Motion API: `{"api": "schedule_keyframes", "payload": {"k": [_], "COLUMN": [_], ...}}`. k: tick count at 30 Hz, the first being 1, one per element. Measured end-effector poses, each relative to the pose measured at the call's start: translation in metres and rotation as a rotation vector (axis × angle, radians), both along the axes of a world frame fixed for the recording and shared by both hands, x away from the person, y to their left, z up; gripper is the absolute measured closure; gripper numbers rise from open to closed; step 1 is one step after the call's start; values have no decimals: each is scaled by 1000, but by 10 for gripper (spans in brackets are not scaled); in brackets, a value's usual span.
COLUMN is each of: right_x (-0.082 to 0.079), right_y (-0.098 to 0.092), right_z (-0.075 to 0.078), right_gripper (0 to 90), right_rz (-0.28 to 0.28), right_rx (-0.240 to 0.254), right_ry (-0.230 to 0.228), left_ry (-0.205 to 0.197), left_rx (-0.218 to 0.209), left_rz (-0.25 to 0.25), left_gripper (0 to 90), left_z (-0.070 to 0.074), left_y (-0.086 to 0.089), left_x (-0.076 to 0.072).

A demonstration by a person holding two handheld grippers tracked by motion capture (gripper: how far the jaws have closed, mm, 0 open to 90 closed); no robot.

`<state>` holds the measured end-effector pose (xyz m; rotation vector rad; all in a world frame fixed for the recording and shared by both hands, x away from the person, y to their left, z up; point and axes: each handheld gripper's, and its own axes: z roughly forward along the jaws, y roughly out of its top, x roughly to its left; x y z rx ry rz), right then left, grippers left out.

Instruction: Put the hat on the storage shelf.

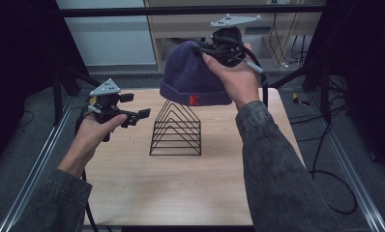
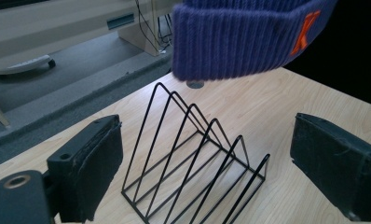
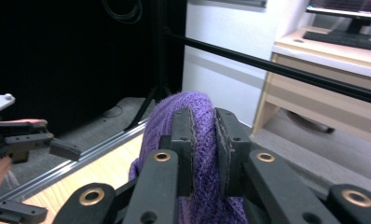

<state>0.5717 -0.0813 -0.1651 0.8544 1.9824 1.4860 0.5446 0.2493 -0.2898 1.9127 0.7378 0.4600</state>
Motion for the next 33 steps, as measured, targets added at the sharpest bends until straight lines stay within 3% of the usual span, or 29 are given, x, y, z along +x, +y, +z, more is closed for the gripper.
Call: {"api": "schedule_keyframes", "payload": {"k": [6,15,26,29,32,33], "right_x": [2,-7,-17,-19,-18,-17], "right_y": [26,56,68,69,67,66], "right_z": [-7,-15,-15,-15,-16,-16], "right_gripper": [790,790,790,790,790,790], "right_rz": [44,111,165,171,169,167], "right_rx": [10,20,39,31,30,32], "right_ry": [12,15,17,17,17,16], "left_ry": [5,-10,18,29,7,16], "left_rx": [-36,-16,11,2,-1,-2], "left_rz": [17,1,-15,-48,-57,-54], "left_gripper": [96,73,41,44,286,286], "left_z": [0,-1,-9,-10,-9,-8], "left_y": [12,12,9,6,6,6], "left_x": [4,3,13,14,13,13]}}
